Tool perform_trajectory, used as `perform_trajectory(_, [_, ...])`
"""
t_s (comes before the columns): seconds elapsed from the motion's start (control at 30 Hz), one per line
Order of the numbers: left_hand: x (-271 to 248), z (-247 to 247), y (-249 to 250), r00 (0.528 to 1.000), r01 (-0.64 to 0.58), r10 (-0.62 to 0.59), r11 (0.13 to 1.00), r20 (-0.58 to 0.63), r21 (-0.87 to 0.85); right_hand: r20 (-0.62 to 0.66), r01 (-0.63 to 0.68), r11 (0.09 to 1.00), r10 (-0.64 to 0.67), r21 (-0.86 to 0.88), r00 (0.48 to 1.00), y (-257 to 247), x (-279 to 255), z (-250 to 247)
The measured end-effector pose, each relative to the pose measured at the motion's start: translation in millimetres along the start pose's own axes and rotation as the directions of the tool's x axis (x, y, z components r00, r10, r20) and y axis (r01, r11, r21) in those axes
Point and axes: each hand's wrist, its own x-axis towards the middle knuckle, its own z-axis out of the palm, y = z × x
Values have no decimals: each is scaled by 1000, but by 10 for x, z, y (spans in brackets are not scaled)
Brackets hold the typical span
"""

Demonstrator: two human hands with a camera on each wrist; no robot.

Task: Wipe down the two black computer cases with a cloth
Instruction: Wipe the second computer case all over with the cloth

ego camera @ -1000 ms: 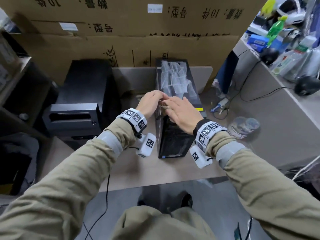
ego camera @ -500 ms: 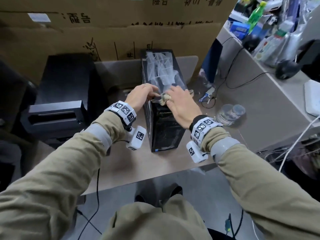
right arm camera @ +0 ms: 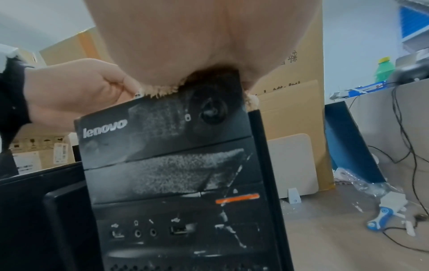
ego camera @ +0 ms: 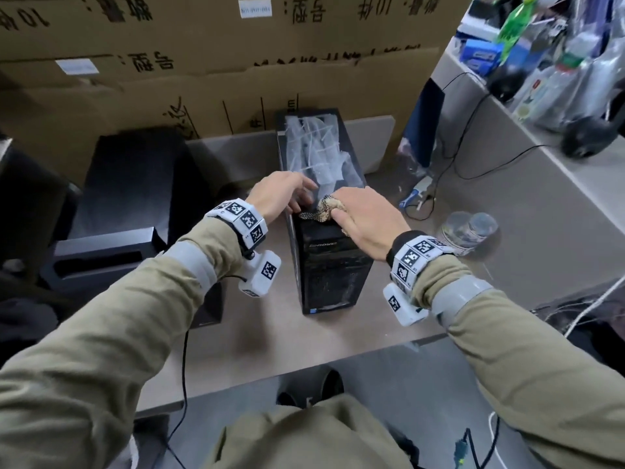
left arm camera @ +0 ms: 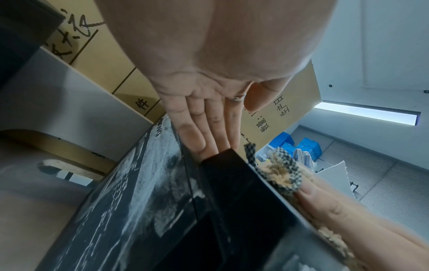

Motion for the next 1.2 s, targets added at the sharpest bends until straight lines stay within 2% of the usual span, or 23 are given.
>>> perform_trajectory(0.07, [73, -13, 35, 998, 30, -31, 999, 53, 19, -21, -8, 1000, 9, 27, 1000, 26, 13, 24])
perform_trajectory(0.23, [66, 48, 62, 999, -32, 30, 992, 22, 126, -29, -83, 990, 86, 110, 996, 29, 14, 53])
perform_trajectory(0.4, [80, -10, 26, 999, -20, 15, 995, 49, 94, -68, -187, 965, 203, 185, 977, -37, -17, 76])
perform_trajectory(0.6, [85, -19, -125, 998, -58, 56, 995, 24, 81, -71, -376, 892, 404, 251, 912, -127, -107, 155])
perform_trajectory(0.7, [87, -37, -191, 994, -93, 88, 992, 60, 89, -86, -435, 851, 477, 294, 875, -195, -161, 109])
perform_trajectory(0.83, [63, -58, -205, 987, -158, 147, 957, 64, 243, -101, -455, 839, 502, 300, 859, -285, -176, 57])
perform_trajectory(0.97, [-12, -3, -149, 985, -169, 167, 911, 38, 376, -95, -497, 817, 541, 292, 835, -324, -208, 158])
perform_trajectory(1.2, [-165, 142, -128, 984, -121, 162, 905, -68, 409, -142, -442, 861, 485, 254, 863, -276, -226, 233])
